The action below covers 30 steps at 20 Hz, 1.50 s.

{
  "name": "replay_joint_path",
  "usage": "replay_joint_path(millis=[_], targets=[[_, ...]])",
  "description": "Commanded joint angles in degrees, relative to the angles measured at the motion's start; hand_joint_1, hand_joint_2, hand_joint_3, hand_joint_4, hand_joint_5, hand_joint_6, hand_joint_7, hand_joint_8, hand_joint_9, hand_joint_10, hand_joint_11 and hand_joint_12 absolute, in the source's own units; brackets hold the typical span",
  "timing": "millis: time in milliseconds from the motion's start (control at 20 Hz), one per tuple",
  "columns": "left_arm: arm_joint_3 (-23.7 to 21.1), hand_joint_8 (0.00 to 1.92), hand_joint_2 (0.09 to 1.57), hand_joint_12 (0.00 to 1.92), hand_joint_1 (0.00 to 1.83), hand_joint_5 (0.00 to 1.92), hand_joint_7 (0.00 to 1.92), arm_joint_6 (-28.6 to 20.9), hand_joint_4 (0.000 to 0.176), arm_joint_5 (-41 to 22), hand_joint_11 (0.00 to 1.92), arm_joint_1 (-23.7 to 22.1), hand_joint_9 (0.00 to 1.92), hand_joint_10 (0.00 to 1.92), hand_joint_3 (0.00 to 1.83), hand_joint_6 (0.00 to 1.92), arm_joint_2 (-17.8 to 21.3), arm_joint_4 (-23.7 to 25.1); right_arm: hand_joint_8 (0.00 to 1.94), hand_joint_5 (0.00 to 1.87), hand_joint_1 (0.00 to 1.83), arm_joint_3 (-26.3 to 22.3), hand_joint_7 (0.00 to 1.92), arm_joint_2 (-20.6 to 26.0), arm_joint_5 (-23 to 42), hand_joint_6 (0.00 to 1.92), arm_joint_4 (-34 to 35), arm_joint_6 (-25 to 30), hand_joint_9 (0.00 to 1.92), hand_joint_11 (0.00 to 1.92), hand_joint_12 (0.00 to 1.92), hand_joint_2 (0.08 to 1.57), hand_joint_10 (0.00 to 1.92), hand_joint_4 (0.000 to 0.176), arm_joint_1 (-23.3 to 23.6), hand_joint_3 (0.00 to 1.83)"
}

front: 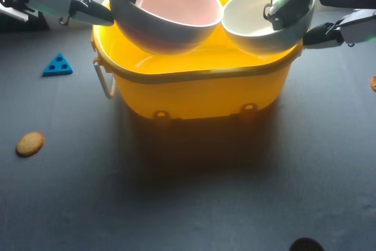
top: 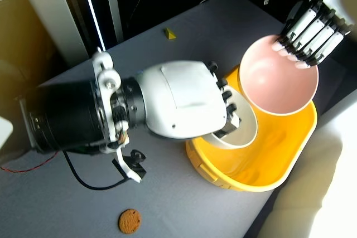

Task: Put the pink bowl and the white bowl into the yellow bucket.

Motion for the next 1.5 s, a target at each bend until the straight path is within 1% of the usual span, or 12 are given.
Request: replay_joint_path(millis=[0,500,700,750,800,850,900,950,1050,1200,1300,1450], targets=[[0.7,1.19,1.19,1.29,1.35,0.74,0.87,0.0,0.000,-2.4,0.64,-0.9,0.78,1.38,0.00,1.24,0.9,-6.5,0.88,0.87,1.38,0.3,1.02,0.6,3.8,1.07,4.5,-0.2,0.99,0.80,1.19,1.10,1.11,0.000,0.1,0.00],[1.4,1.24,1.20,1.33,1.35,0.71,0.84,0.8,0.000,-2.5,0.60,-0.8,0.74,1.43,0.00,1.28,0.3,-4.7,0.89,0.87,1.38,0.3,1.01,0.6,3.9,1.10,4.9,-0.1,0.96,0.79,1.20,1.11,1.14,0.000,-0.6,0.00],[1.4,1.18,1.19,1.25,1.35,0.75,0.87,1.0,0.000,-2.5,0.63,-0.8,0.76,1.36,0.00,1.27,0.4,-4.0,0.93,0.83,1.37,0.3,1.00,0.6,3.9,1.16,4.9,0.2,0.93,0.78,1.17,1.12,1.15,0.000,-0.8,0.00],[1.4,1.25,1.23,1.20,1.20,0.68,0.83,1.0,0.000,-2.5,0.58,-0.8,0.73,0.88,0.00,1.41,0.4,-4.0,1.10,0.75,1.36,0.3,0.89,0.6,3.9,1.28,4.9,0.2,0.84,0.68,1.25,1.17,1.29,0.000,-0.8,0.00],[1.4,0.69,1.29,1.18,1.08,0.63,0.69,1.0,0.000,-2.5,0.45,-0.9,0.67,0.59,0.01,1.48,0.4,-4.0,1.23,0.71,1.19,0.3,0.82,0.6,3.9,1.40,4.9,0.5,0.70,0.54,1.32,1.22,0.91,0.000,-0.9,0.00],[1.3,0.35,1.24,1.20,1.00,0.35,0.51,1.0,0.000,-2.5,0.17,-0.9,0.48,0.39,0.00,0.71,0.5,-4.0,0.66,0.58,1.13,0.3,0.67,0.6,3.9,0.76,4.9,0.9,0.61,0.37,1.32,1.18,0.67,0.000,-0.9,0.00],[1.2,0.12,1.16,1.08,0.96,0.29,0.39,1.0,0.000,-2.5,0.03,-0.9,0.35,0.18,0.00,0.28,0.5,-4.0,0.28,0.52,1.03,0.3,0.63,0.6,3.9,0.39,4.9,1.2,0.55,0.24,1.29,1.14,0.44,0.000,-0.9,0.00],[1.2,0.03,1.15,0.95,0.92,0.27,0.32,1.0,0.000,-2.5,0.01,-0.9,0.27,0.08,0.00,0.10,0.5,-4.0,0.11,0.50,0.98,0.3,0.62,0.6,3.9,0.20,4.9,1.4,0.53,0.17,1.29,1.12,0.30,0.000,-0.9,0.00],[0.8,0.00,1.18,0.58,0.77,0.18,0.19,1.0,0.000,-2.6,0.00,-0.9,0.15,0.01,0.01,0.01,0.7,-3.7,0.01,0.44,0.90,0.3,0.55,0.6,3.9,0.04,4.9,1.5,0.49,0.06,1.30,1.07,0.15,0.000,-1.0,0.00],[-1.9,0.00,1.14,0.10,0.64,0.06,0.07,1.3,0.000,-2.8,0.00,-0.5,0.03,0.00,0.00,0.00,2.4,-1.9,0.00,0.38,0.91,0.3,0.46,0.6,4.0,0.01,4.9,1.7,0.43,0.00,1.22,1.04,0.08,0.000,-1.1,0.00],[-5.6,0.00,1.11,0.01,0.54,0.01,0.02,2.0,0.000,-2.8,0.00,0.0,0.00,0.00,0.00,0.00,4.6,-0.2,0.00,0.29,0.74,0.2,0.38,0.6,4.2,0.00,4.9,1.9,0.37,0.00,1.06,1.04,0.04,0.000,-1.3,0.00],[-13.5,0.00,1.06,0.00,0.50,0.01,0.01,3.2,0.000,-2.8,0.01,2.6,0.00,0.00,0.00,0.00,9.5,2.3,0.00,0.24,0.72,-0.2,0.32,0.6,4.7,0.00,4.1,3.1,0.31,0.00,0.89,0.99,0.01,0.000,-1.4,0.00]])
